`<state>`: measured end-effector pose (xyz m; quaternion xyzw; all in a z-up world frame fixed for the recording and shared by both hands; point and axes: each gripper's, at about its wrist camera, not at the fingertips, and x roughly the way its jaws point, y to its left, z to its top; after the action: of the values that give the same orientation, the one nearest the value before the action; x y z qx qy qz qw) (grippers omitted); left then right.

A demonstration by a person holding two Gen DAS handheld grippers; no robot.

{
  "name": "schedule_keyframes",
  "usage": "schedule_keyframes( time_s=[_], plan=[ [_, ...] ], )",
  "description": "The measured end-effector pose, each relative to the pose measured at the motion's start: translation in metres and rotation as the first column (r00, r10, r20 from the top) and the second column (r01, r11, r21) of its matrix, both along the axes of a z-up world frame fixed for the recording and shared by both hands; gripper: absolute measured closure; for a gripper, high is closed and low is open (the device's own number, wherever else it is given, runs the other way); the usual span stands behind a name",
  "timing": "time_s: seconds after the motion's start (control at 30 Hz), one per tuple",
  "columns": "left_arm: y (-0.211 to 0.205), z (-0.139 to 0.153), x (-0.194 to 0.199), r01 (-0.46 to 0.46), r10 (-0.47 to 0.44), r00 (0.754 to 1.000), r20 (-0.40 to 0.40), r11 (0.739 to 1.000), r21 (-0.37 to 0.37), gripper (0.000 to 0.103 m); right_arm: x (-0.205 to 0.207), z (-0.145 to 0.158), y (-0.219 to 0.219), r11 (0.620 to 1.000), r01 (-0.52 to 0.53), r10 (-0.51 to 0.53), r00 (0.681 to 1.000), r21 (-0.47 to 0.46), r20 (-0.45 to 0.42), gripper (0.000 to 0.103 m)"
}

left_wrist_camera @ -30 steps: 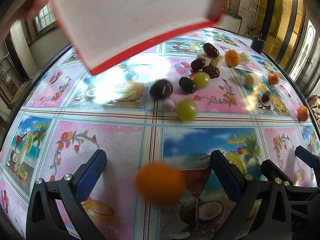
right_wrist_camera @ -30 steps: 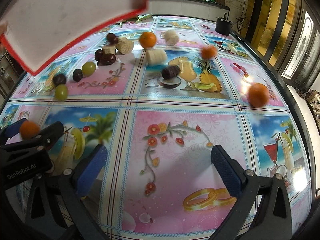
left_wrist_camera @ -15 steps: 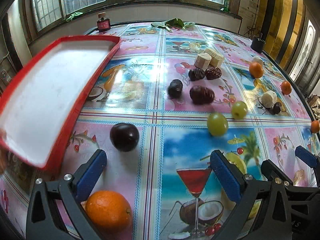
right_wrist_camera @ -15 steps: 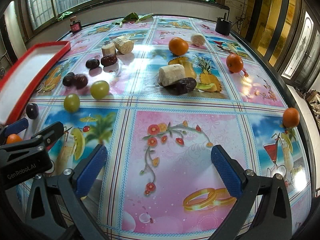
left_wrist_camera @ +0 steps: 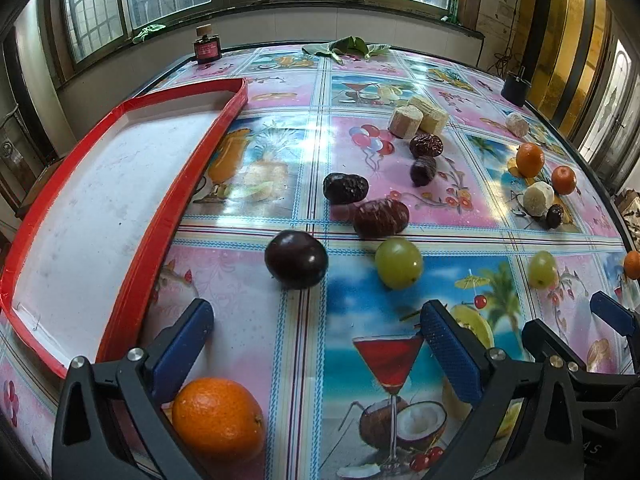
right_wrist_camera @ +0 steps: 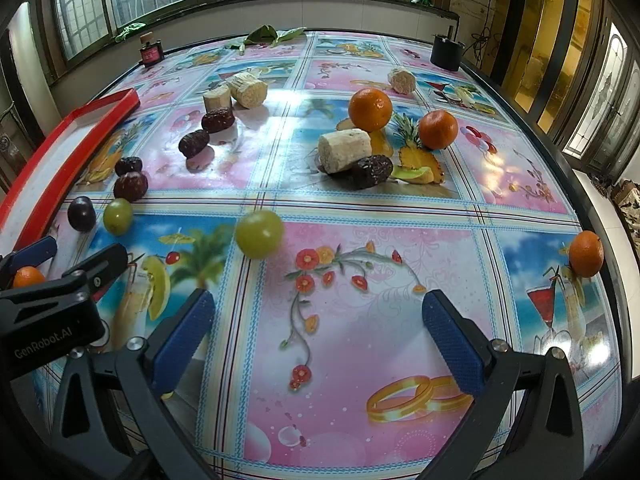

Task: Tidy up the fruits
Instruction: 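Grasp an orange with the right gripper while the left gripper grasps a green grape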

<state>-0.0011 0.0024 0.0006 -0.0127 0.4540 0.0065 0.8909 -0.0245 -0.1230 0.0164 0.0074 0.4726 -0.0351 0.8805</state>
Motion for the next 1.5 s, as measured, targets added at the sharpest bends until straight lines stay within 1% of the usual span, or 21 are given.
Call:
schedule_keyframes(
  time_s=[0.47, 0.53, 0.63, 0.73, 0.83, 0.93, 1.03, 1.1, 1.17, 1.23, 1.37, 1.43, 1.5],
  plan=[
    [0.000, 0.000, 0.000, 0.000, 0.000, 1.000, -0.001, 1.000, 0.000, 0.001, 0.000, 0.000, 0.000, 1.000, -0.001, 0.001, 1.000, -0.001, -0.001, 0.000],
    [0.000, 0.000, 0.000, 0.011, -0.011, 1.000, -0.005, 1.000, 0.003, 0.001, 0.000, 0.000, -0.001, 1.000, -0.016, 0.016, 1.000, 0.003, -0.017, 0.000],
    [-0.001, 0.000, 0.000, 0.028, -0.028, 1.000, -0.007, 1.000, 0.006, 0.001, -0.007, 0.001, -0.003, 1.000, -0.024, 0.025, 0.999, 0.010, -0.043, 0.000],
    [0.002, 0.002, -0.005, 0.021, -0.021, 1.000, -0.018, 1.000, 0.009, 0.001, -0.018, 0.003, -0.008, 1.000, -0.021, 0.023, 0.997, 0.016, -0.075, 0.000],
    [0.005, 0.007, -0.021, 0.052, -0.052, 0.999, -0.007, 0.998, 0.031, 0.001, -0.039, 0.009, -0.016, 0.999, -0.028, 0.030, 0.996, 0.027, -0.078, 0.000],
    [0.007, 0.020, -0.040, 0.107, -0.109, 0.994, 0.031, 0.993, 0.058, 0.001, -0.062, 0.023, -0.039, 1.000, -0.005, 0.006, 0.998, 0.024, -0.055, 0.000],
    [0.006, 0.033, -0.049, 0.145, -0.152, 0.986, 0.062, 0.985, 0.096, 0.000, -0.083, 0.042, -0.076, 0.997, 0.058, -0.058, 0.998, 0.040, -0.005, 0.000],
    [0.001, 0.037, -0.045, 0.169, -0.174, 0.984, 0.042, 0.980, 0.103, 0.000, -0.092, 0.054, -0.106, 0.994, 0.108, -0.108, 0.994, 0.030, 0.015, 0.000],
    [-0.006, 0.040, -0.039, 0.186, -0.189, 0.982, 0.019, 0.977, 0.103, 0.000, -0.094, 0.062, -0.129, 0.989, 0.147, -0.147, 0.989, -0.012, 0.030, 0.000],
    [-0.014, 0.043, -0.034, 0.195, -0.197, 0.980, 0.008, 0.975, 0.102, 0.001, -0.091, 0.065, -0.151, 0.982, 0.186, -0.186, 0.982, -0.024, 0.027, 0.000],
    [-0.026, 0.045, -0.025, 0.199, -0.199, 0.980, -0.010, 0.977, 0.078, 0.001, -0.075, 0.064, -0.186, 0.971, 0.238, -0.238, 0.971, 0.013, 0.018, 0.000],
    [-0.033, 0.045, -0.021, 0.192, -0.191, 0.981, -0.021, 0.978, 0.082, 0.001, -0.060, 0.060, -0.194, 0.972, 0.233, -0.233, 0.973, 0.012, -0.002, 0.005],
    [-0.039, 0.045, -0.022, 0.193, -0.192, 0.981, -0.024, 0.978, 0.084, 0.001, -0.045, 0.053, -0.195, 0.981, 0.193, -0.193, 0.981, -0.009, -0.032, 0.013]
  ],
)
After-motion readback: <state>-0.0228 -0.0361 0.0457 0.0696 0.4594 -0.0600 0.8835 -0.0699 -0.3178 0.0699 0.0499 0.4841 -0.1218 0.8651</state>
